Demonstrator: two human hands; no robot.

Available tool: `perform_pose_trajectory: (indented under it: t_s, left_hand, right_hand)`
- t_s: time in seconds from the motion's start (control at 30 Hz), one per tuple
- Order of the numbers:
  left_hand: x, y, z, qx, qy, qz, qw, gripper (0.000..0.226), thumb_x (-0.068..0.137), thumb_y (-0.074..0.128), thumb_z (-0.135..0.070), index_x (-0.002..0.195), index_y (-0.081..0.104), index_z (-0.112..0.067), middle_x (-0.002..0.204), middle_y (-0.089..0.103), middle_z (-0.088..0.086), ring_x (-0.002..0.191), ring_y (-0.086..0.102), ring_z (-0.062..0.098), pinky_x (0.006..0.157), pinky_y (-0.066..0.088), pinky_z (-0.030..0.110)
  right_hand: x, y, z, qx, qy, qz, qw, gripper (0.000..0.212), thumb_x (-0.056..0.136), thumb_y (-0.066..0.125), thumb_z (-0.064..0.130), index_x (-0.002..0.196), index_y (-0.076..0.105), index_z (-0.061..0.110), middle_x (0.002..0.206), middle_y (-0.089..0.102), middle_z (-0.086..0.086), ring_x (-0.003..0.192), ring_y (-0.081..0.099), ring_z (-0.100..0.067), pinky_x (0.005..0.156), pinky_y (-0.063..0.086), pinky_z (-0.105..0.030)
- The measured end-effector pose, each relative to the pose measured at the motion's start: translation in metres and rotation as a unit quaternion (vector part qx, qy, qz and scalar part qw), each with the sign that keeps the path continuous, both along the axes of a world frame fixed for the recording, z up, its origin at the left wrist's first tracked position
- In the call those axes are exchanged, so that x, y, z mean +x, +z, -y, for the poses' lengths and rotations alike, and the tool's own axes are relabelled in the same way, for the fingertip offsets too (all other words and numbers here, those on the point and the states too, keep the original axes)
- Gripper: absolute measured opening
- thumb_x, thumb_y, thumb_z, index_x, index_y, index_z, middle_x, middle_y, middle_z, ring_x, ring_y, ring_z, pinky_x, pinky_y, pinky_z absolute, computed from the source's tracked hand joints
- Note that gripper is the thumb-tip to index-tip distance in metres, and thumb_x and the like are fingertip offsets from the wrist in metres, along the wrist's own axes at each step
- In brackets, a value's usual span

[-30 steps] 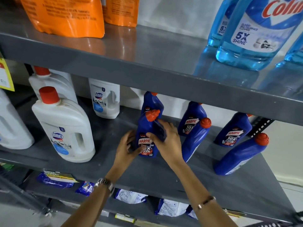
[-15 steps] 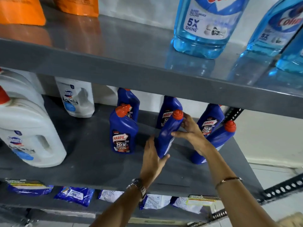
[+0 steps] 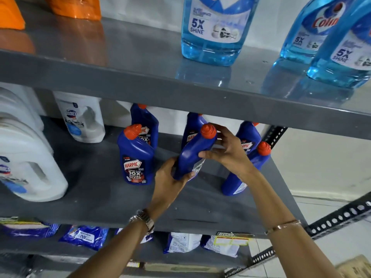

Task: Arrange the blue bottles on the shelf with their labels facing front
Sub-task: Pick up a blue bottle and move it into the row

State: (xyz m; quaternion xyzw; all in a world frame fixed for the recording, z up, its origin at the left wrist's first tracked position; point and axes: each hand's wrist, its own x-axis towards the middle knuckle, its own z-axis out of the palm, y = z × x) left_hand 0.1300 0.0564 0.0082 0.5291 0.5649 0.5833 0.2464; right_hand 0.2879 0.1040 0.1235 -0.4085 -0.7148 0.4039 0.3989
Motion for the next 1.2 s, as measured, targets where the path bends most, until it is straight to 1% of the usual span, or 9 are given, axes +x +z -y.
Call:
perform_pose_trajectory:
  t_s: [0.27,0.37,0.43,0.5,0.63,0.73,0.87,0.97,1.2]
  left_hand:
    - [-0.009,0.011,0.009,-0.026,-0.155,0.110,0.981,0.043,0.080,0.068,-0.008,0.120,0.052,-0.018,0.114,0.064,0.006,0.106,0.063,0.017,0.086,0.053,0.027]
    - [0.005,0.005,0.016,-0.012,-0.075,0.128,0.989,0.066,0.077,0.073,-0.015,0.131,0.039,-0.031,0.123,0.047,0.008,0.115,0.049,0.003,0.097,0.045,0.022]
    - [0.017,0.005,0.019,-0.011,-0.030,0.077,0.997,0.092,0.059,0.082,-0.039,0.131,0.024,-0.043,0.124,0.034,0.002,0.112,0.037,-0.006,0.096,0.035,0.011]
    - [0.027,0.004,0.017,-0.028,-0.007,-0.011,1.000,0.113,0.043,0.077,-0.060,0.135,0.012,-0.045,0.128,0.025,0.002,0.116,0.024,0.005,0.101,0.029,0.024]
    - [0.028,0.002,0.007,-0.023,0.027,-0.042,0.998,0.128,0.041,0.085,-0.053,0.144,0.013,-0.029,0.122,0.021,0.003,0.108,0.018,0.001,0.098,0.026,0.017]
    - [0.018,0.001,0.000,0.000,0.009,-0.054,0.999,0.117,0.048,0.089,-0.032,0.143,0.021,-0.023,0.119,0.026,0.005,0.108,0.030,0.007,0.091,0.024,-0.003]
    - [0.012,0.011,-0.002,0.006,-0.093,0.037,0.995,0.087,0.058,0.077,-0.024,0.135,0.037,-0.023,0.125,0.040,0.010,0.110,0.050,0.019,0.091,0.047,0.023]
    - [0.008,0.019,-0.003,-0.015,-0.184,0.122,0.975,0.074,0.062,0.071,-0.013,0.131,0.043,-0.015,0.126,0.044,0.010,0.107,0.056,0.014,0.083,0.052,0.019]
    - [-0.015,0.028,-0.014,-0.103,-0.287,0.143,0.942,0.045,0.074,0.071,-0.021,0.116,0.055,-0.021,0.126,0.055,0.015,0.115,0.057,0.024,0.091,0.049,0.027]
  right_hand:
    - [-0.008,-0.002,0.015,-0.006,-0.067,0.000,0.998,0.062,0.051,0.089,0.032,0.095,0.045,0.031,0.094,0.066,0.009,0.084,0.066,-0.010,0.068,0.057,-0.024]
    - [-0.016,-0.006,0.020,0.013,-0.174,0.026,0.984,0.065,0.046,0.085,0.047,0.088,0.040,0.029,0.083,0.060,0.012,0.077,0.061,-0.009,0.064,0.053,-0.030]
    - [-0.022,-0.006,0.024,0.002,-0.224,0.020,0.974,0.063,0.044,0.084,0.050,0.081,0.037,0.030,0.079,0.058,0.011,0.074,0.062,-0.010,0.062,0.053,-0.032]
    - [-0.026,-0.004,0.026,-0.011,-0.236,0.026,0.971,0.062,0.048,0.084,0.048,0.085,0.038,0.028,0.083,0.060,0.008,0.076,0.063,-0.013,0.065,0.054,-0.034]
    - [-0.016,0.010,0.026,-0.091,-0.099,0.029,0.991,0.046,0.064,0.082,0.021,0.098,0.050,0.025,0.098,0.066,-0.002,0.092,0.065,-0.020,0.078,0.056,-0.039]
    - [0.002,0.026,0.020,-0.118,0.030,0.070,0.990,0.055,0.069,0.069,-0.006,0.114,0.054,0.021,0.107,0.065,-0.009,0.095,0.062,-0.024,0.087,0.053,-0.039]
    - [0.008,0.031,0.012,-0.079,0.039,0.087,0.992,0.060,0.072,0.065,-0.015,0.124,0.049,0.008,0.122,0.057,-0.019,0.101,0.059,-0.025,0.094,0.050,-0.043]
    - [0.006,0.027,0.011,-0.050,0.060,0.077,0.994,0.056,0.071,0.068,-0.013,0.122,0.051,0.002,0.126,0.058,-0.016,0.117,0.055,-0.020,0.105,0.040,-0.029]
    - [0.003,0.016,0.004,-0.018,0.006,0.031,0.999,0.057,0.061,0.081,-0.002,0.112,0.056,0.007,0.108,0.067,-0.008,0.103,0.062,-0.015,0.086,0.052,-0.020]
